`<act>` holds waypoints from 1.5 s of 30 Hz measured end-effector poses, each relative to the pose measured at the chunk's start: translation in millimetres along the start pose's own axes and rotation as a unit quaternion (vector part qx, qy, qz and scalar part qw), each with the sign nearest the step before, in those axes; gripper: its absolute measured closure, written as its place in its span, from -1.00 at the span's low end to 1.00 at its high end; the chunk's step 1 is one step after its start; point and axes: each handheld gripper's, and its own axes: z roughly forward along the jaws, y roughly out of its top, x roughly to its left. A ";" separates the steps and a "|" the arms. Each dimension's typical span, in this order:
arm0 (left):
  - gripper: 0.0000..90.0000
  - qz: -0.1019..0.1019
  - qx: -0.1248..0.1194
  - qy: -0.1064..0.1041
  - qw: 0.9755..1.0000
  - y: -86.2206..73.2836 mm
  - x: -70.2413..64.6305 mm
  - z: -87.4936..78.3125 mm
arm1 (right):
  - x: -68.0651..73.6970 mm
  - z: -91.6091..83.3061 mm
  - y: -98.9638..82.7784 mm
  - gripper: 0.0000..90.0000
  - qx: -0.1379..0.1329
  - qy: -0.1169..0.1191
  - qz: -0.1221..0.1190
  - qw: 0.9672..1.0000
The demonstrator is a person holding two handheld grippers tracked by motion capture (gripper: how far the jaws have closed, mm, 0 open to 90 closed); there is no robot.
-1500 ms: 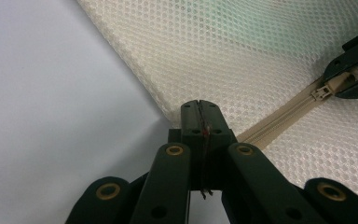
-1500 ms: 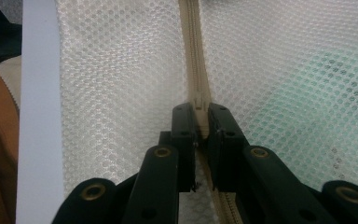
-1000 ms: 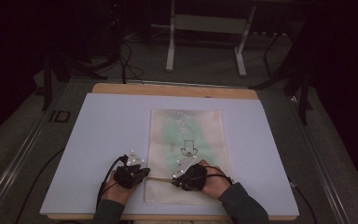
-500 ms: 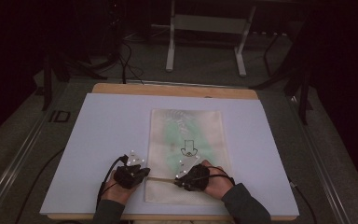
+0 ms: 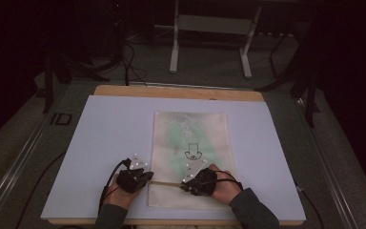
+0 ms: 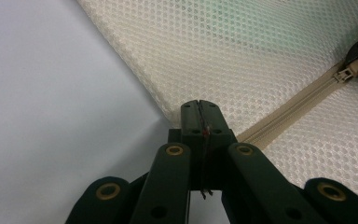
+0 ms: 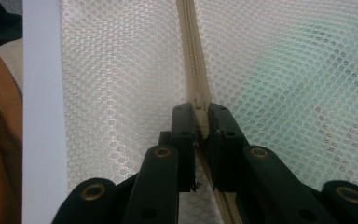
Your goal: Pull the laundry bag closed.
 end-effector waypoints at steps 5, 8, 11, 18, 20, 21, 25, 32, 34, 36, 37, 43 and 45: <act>0.99 -0.001 -0.001 0.000 1.000 -0.1 0.0 0.0 | 0.8 -0.9 -0.8 0.83 0.003 -0.002 -0.001 1.000; 0.99 0.000 0.000 0.000 1.000 0.0 0.2 0.0 | 0.5 -1.9 -2.0 0.83 0.002 -0.002 0.001 1.000; 0.99 0.000 0.000 0.000 1.000 0.0 -0.1 0.0 | 0.6 -2.4 -2.2 0.83 0.005 -0.003 0.000 1.000; 0.99 0.000 0.000 0.000 1.000 0.0 0.2 -0.1 | 1.4 -3.1 -6.5 0.83 0.010 -0.001 0.001 1.000; 0.99 0.000 0.000 0.000 1.000 0.1 0.0 0.0 | 1.3 -3.8 -7.2 0.83 0.010 -0.001 0.001 1.000; 0.99 0.000 0.001 0.000 1.000 0.1 0.0 -0.1 | 1.1 -4.4 -7.6 0.83 0.009 0.000 0.001 1.000; 0.99 -0.001 0.000 -0.001 1.000 0.0 0.3 0.0 | 0.3 -7.5 -11.4 0.83 0.010 -0.002 0.005 1.000; 0.99 0.000 0.000 0.000 1.000 0.0 0.1 -0.1 | 0.5 -9.1 -15.3 0.83 0.007 -0.002 0.008 1.000; 0.99 0.000 0.000 0.000 1.000 0.0 0.2 -0.1 | 0.6 -9.3 -15.3 0.83 0.007 -0.002 0.007 1.000; 0.99 0.000 0.000 0.000 1.000 0.0 0.2 -0.1 | 0.8 -9.6 -16.3 0.83 0.008 -0.002 0.008 1.000; 0.99 0.000 0.000 0.000 1.000 0.0 0.1 -0.1 | 0.4 -10.1 -16.8 0.83 0.005 -0.002 0.008 1.000; 0.99 0.000 0.000 0.000 1.000 0.0 0.1 -0.1 | 0.9 -11.1 -17.6 0.83 0.006 -0.002 0.008 1.000; 0.99 0.000 0.001 0.000 1.000 0.0 0.1 -0.1 | 1.0 -11.3 -17.8 0.83 0.005 -0.002 0.008 1.000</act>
